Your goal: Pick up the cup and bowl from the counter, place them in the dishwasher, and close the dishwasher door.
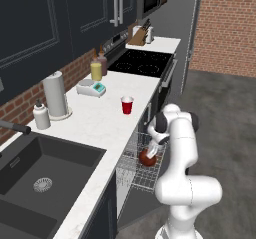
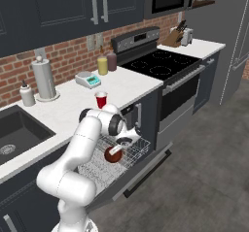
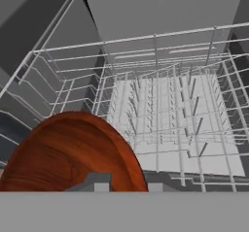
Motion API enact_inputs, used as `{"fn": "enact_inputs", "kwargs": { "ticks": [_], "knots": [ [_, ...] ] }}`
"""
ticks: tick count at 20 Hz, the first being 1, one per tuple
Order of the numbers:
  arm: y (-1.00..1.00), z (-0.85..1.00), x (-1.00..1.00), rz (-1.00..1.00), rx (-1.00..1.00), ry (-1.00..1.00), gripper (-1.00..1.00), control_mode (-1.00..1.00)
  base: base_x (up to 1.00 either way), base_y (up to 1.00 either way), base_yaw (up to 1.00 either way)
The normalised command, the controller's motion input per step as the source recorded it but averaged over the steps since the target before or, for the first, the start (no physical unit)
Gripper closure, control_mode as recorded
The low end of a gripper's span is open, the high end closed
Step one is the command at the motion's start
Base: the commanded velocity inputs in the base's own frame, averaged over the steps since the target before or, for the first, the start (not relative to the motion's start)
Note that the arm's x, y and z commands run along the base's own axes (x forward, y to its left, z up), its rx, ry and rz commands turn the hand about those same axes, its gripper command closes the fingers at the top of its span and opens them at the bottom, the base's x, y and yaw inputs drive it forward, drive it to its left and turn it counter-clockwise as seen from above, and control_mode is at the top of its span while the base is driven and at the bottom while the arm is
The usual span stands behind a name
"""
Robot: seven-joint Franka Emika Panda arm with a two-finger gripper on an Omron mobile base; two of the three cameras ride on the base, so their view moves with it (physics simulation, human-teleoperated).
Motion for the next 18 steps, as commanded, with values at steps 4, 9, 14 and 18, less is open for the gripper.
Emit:
{"fn": "enact_inputs", "kwargs": {
  "ticks": [4,9,14,18],
  "knots": [
    [0.06,-0.37,0.21,0.04,0.0,-0.05,1.0,-1.0,0.0,0.0,0.0],
    [0.0,-0.4,0.17,0.06,0.0,-0.09,1.0,-1.0,0.0,0.0,0.0],
    [0.0,-0.23,0.12,0.04,0.0,-0.08,1.0,-1.0,0.0,0.0,0.0],
    [0.06,-0.14,0.21,0.01,0.0,-0.06,1.0,-1.0,0.0,0.0,0.0]
  ]
}}
